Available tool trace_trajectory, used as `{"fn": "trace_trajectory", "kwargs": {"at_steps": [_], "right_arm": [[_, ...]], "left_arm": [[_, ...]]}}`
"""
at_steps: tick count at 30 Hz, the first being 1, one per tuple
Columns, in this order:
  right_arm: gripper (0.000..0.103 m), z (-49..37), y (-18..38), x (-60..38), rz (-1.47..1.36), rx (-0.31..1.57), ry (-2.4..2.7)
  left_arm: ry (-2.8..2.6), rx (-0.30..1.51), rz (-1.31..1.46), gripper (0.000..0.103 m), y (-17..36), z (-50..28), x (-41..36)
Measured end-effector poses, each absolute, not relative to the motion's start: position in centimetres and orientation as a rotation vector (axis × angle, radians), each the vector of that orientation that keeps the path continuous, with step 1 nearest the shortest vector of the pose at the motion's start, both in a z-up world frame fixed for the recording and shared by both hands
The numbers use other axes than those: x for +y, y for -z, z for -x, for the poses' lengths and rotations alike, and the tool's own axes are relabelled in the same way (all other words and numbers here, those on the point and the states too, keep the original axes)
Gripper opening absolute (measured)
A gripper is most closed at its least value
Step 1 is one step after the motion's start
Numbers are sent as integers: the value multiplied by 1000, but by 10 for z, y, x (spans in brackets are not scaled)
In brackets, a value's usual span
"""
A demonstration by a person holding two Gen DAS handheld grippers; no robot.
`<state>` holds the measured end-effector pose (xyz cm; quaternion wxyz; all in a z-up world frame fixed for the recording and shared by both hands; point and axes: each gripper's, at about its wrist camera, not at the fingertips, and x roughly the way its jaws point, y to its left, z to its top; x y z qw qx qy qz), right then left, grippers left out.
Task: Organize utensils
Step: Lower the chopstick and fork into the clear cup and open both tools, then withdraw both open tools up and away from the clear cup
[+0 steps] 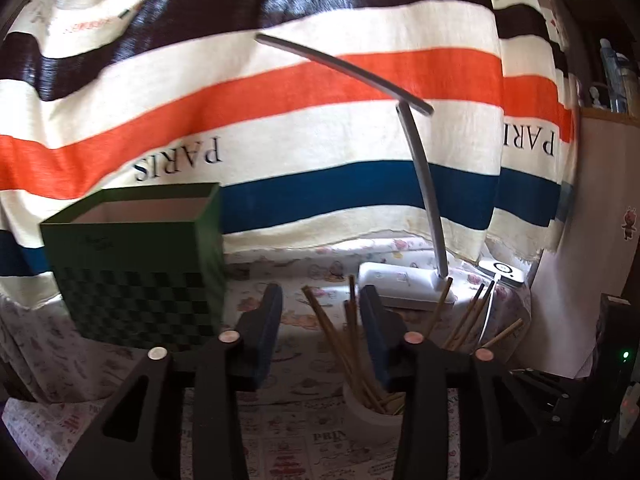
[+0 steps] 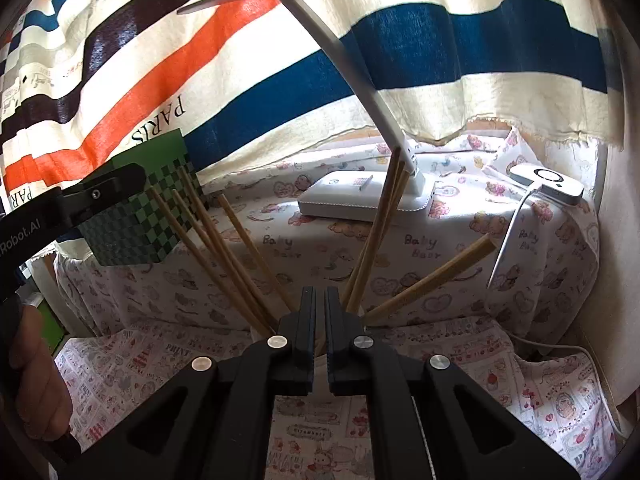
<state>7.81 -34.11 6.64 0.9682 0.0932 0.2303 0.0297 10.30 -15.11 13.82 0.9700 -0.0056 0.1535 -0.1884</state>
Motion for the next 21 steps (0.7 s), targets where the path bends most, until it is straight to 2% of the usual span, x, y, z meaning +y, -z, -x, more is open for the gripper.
{"fn": "trace_trajectory", "kwargs": {"at_steps": [2, 4, 6, 9, 10, 13, 18, 21], "right_arm": [[23, -70, -69, -339, -192, 445, -68], [23, -61, -71, -336, -184, 413, -65], [23, -54, -74, -332, -171, 386, -71], [24, -39, -75, -324, -152, 340, -69], [28, -36, -75, -322, -150, 331, -70], [57, -22, -69, -314, -129, 291, -79], [58, -6, -62, -293, -43, 242, -86], [78, 0, -55, -287, -44, 200, -89]], "left_arm": [[366, 281, 5, 50, -139, -94, -140], [349, 255, -13, 68, -139, -83, -131], [331, 238, -23, 81, -135, -72, -122], [327, 209, -39, 93, -124, -50, -109], [315, 195, -44, 99, -118, -42, -103], [281, 158, -62, 102, -99, -25, -88], [187, 105, -85, 102, -78, -14, -65], [188, 126, -49, 102, -67, -16, -48]]}}
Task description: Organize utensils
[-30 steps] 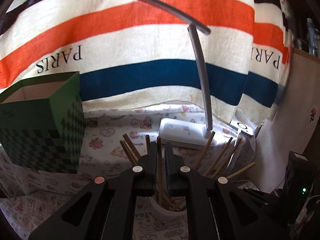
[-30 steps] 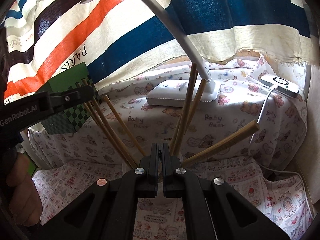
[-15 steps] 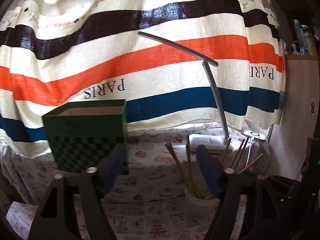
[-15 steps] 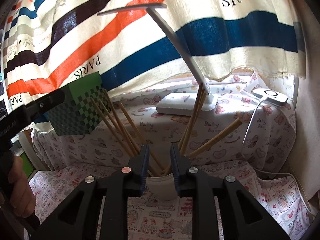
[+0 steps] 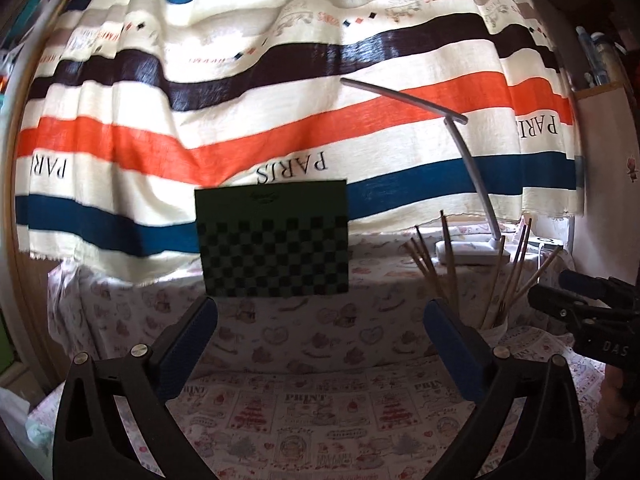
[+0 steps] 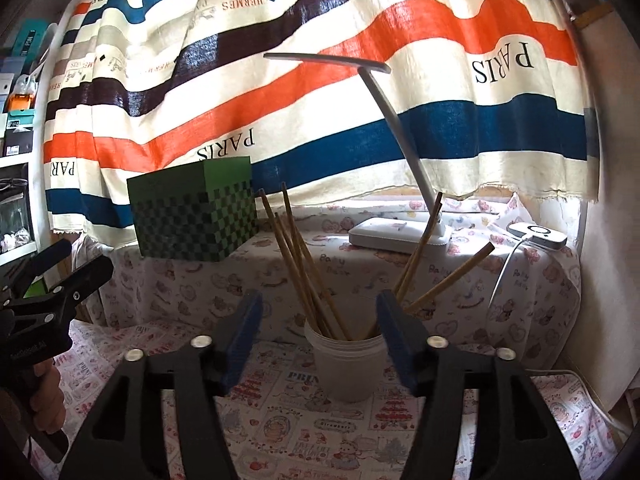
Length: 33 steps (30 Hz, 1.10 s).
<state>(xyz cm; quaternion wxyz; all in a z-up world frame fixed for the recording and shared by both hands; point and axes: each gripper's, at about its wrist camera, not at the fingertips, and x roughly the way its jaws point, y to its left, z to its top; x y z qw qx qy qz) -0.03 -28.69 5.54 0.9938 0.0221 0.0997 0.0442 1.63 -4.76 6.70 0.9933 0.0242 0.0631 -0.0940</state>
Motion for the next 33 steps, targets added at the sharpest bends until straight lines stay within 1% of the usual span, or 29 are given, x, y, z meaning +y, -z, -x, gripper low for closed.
{"fn": "trace_trajectory", "kwargs": {"at_steps": [1, 3, 4, 7, 10, 17, 24, 27, 31, 33], "right_arm": [[82, 1, -53, -286, -43, 191, -88], [84, 1, -50, -284, -31, 181, -74], [88, 1, -47, -283, -25, 180, -69], [92, 0, -38, -281, -25, 166, -48], [103, 0, -28, -283, -28, 147, -16], [103, -2, -20, -288, -35, 149, 2], [103, -4, -13, -281, 0, 142, 20], [103, -8, -12, -282, -8, 164, 13], [103, -13, -10, -286, -21, 192, 29], [103, -19, -7, -288, -31, 230, 40]], "left_arm": [[180, 132, -44, 102, -63, -17, -44], [161, 138, -42, 102, -54, -17, -37], [154, 146, -40, 102, -49, -19, -35], [141, 168, -38, 102, -38, -20, -31], [130, 146, -55, 102, -33, -17, -32], [116, 113, -51, 102, -22, -15, -31], [141, 175, -42, 102, -19, -23, -32], [140, 208, -33, 102, -16, -30, -31], [122, 305, -14, 102, -9, -48, -28], [112, 314, 1, 102, -9, -50, -25]]}}
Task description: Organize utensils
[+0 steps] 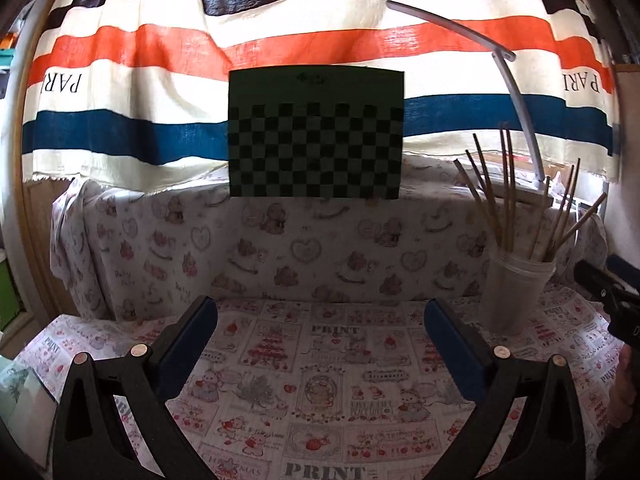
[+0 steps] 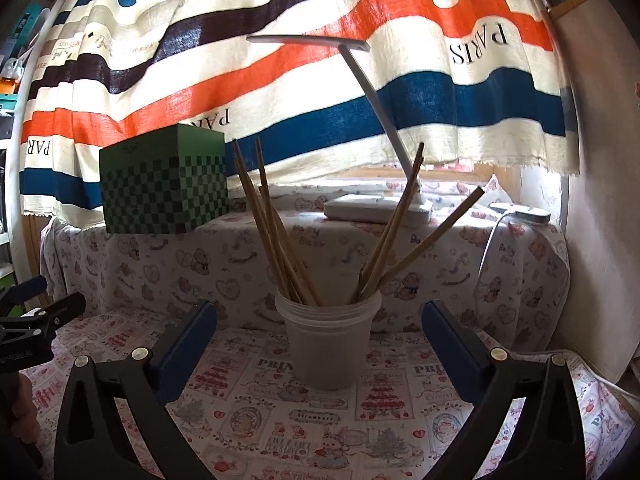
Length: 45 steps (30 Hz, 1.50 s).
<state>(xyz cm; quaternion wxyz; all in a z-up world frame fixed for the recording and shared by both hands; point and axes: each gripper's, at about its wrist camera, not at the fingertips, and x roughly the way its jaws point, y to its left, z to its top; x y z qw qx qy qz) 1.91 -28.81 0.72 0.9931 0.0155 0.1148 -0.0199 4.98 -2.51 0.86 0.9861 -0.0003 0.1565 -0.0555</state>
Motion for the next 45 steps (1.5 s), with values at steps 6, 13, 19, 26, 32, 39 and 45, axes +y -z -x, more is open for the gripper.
{"fn": "trace_trajectory", "kwargs": {"at_steps": [6, 13, 19, 26, 32, 39, 45], "right_arm": [[103, -25, -4, -292, -45, 264, 57], [103, -25, -3, -284, -4, 268, 60], [103, -25, -4, -283, -1, 268, 58], [103, -25, -4, -283, 0, 268, 58], [103, -25, -4, -283, 2, 269, 58], [103, -25, -4, -283, 2, 270, 59], [103, -25, -3, -283, 1, 269, 59]], "left_arm": [[103, 301, -24, 102, -9, -47, -29], [106, 304, -22, 102, -9, -48, -28], [106, 304, -23, 102, -9, -48, -29], [106, 304, -23, 102, -9, -48, -29], [106, 304, -23, 102, -9, -48, -29], [106, 304, -23, 102, -9, -48, -29], [106, 304, -23, 102, -9, -48, -29]]}}
